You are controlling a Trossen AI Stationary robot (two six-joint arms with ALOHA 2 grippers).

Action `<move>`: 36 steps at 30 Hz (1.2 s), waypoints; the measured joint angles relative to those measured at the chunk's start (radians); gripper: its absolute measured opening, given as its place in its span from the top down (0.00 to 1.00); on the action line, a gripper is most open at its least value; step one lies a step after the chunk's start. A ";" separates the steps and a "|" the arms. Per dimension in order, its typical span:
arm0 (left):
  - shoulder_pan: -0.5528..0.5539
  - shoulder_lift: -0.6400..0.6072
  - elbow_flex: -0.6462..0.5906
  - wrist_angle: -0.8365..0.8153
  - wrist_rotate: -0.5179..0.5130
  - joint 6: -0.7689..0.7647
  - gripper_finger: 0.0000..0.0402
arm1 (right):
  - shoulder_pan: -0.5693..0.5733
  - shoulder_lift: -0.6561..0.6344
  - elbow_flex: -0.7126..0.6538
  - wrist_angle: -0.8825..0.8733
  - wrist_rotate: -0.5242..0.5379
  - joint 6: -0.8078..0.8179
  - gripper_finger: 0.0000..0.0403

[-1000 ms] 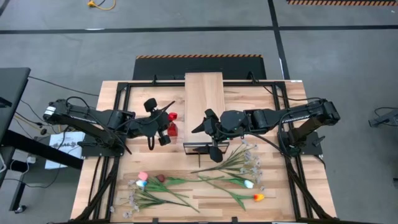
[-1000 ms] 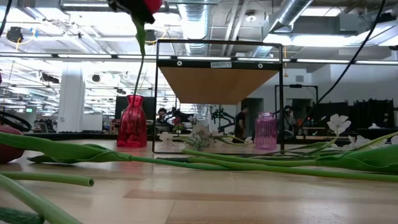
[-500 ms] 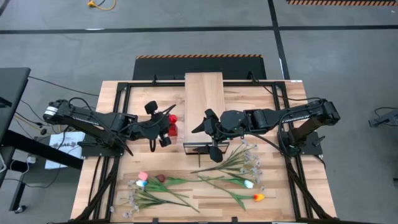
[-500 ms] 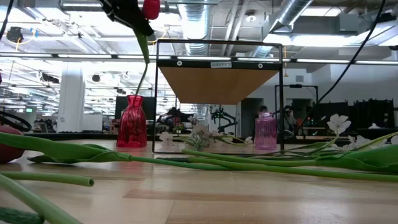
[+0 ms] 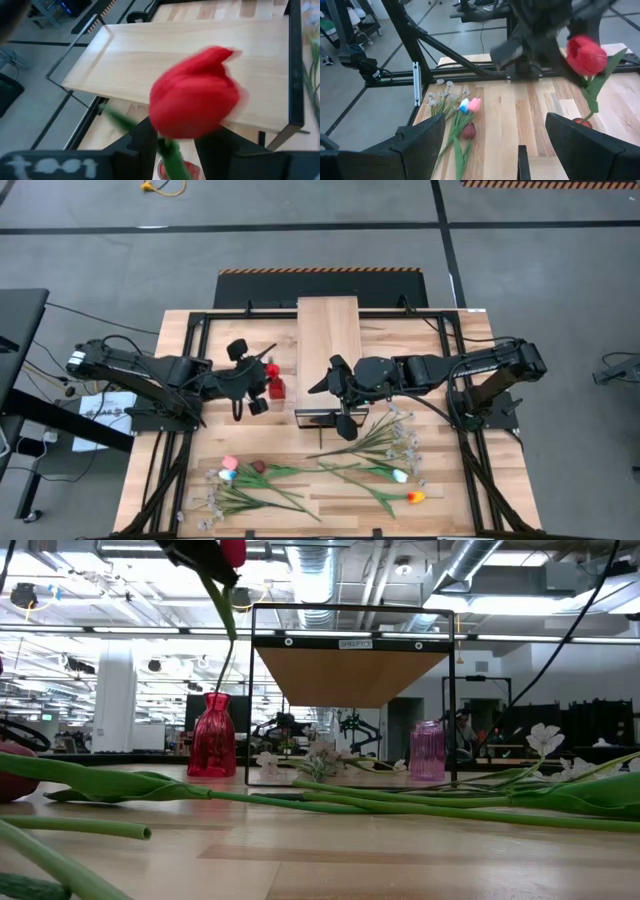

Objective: Pick and place flowers into a vace then onto a shelf
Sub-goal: Put the red tulip into the red flower vase, then put the yellow tulip into the red flower vase

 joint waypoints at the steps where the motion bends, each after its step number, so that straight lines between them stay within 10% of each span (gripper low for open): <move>1: -0.001 -0.008 0.014 -0.019 0.002 -0.007 0.72 | -0.002 0.000 0.000 -0.002 0.000 0.001 0.16; 17: -0.057 -0.055 0.217 -0.310 -0.001 -0.151 0.72 | -0.047 -0.010 -0.001 -0.123 0.003 0.036 0.16; 36: -0.529 -0.179 0.233 -0.279 -0.511 -0.222 0.72 | -0.004 -0.288 0.000 -0.231 0.007 -0.008 0.16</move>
